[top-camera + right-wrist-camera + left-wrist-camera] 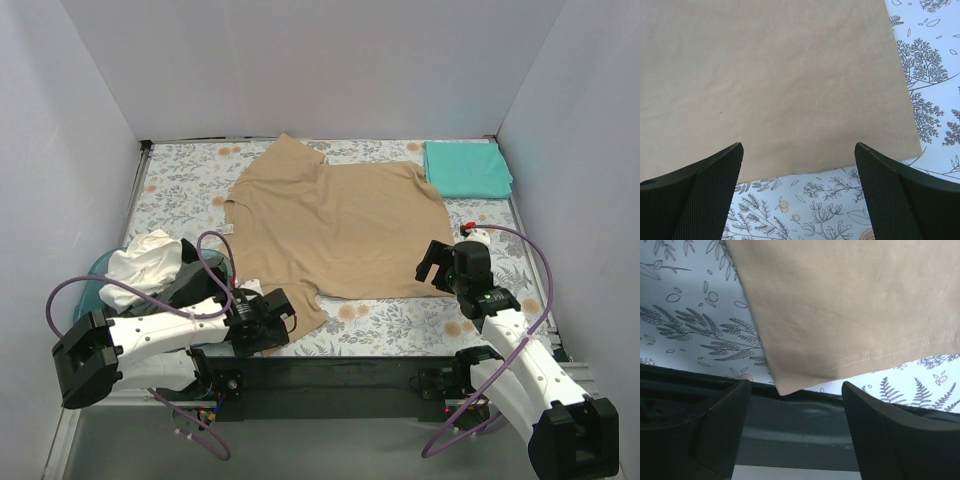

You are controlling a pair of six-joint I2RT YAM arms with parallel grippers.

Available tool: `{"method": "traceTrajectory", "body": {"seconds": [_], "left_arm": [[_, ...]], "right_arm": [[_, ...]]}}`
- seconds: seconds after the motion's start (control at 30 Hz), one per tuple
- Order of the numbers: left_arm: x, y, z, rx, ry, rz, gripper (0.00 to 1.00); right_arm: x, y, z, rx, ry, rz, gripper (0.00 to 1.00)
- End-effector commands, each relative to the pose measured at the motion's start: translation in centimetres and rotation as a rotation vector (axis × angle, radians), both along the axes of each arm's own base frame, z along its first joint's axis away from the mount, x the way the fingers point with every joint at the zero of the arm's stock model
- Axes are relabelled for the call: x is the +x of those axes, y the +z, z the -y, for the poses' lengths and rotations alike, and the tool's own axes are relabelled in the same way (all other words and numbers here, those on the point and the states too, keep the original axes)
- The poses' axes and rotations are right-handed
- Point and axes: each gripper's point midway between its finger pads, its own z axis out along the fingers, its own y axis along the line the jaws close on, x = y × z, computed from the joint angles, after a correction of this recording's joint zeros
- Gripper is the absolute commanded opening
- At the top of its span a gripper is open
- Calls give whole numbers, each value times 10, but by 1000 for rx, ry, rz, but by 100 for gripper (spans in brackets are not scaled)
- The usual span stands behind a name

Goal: Fold and stack the t-shirts
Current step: Flatten the tshirt out

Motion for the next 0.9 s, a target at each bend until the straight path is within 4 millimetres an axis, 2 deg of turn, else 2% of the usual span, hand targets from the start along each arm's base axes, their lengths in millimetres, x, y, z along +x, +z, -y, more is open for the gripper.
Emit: {"method": "traceTrajectory", "body": {"seconds": [0.0, 0.1, 0.17, 0.23, 0.27, 0.37, 0.53, 0.57, 0.67, 0.73, 0.77, 0.83, 0.87], "left_arm": [[10, -3, 15, -58, 110, 33, 71], [12, -10, 17, -24, 106, 20, 63], [10, -17, 12, 29, 113, -4, 52], [9, -22, 7, 71, 123, -13, 38], [8, -22, 4, 88, 127, -18, 22], [10, -15, 0, 104, 140, -8, 0], [14, 6, -7, 68, 197, 47, 0], [13, 11, -14, 79, 207, 60, 0], [16, 28, -21, 30, 216, 112, 0], [16, 32, -18, -17, 189, 127, 0], [16, 34, -3, -102, 134, 134, 0], [20, 35, 7, -144, 104, 147, 0], [19, 34, 8, -146, 90, 147, 0]], "right_arm": [[7, 6, 1, 2, -14, 36, 98], [7, 6, 2, -9, -9, 37, 98], [7, 6, 3, -10, -10, 42, 98], [7, 6, 3, -11, -10, 42, 98], [6, 5, 3, -13, -12, 41, 98], [6, 5, 5, -12, -28, 37, 98], [-3, 1, 13, 0, -104, -5, 98], [-5, 2, 17, -2, -126, -7, 98], [-19, -6, 40, -47, -253, -42, 98], [-23, -9, 48, -59, -287, -53, 98], [-22, -13, 52, -61, -301, -81, 98], [-19, -32, 59, -90, -315, -176, 94], [-14, -33, 57, -86, -300, -174, 89]]}}
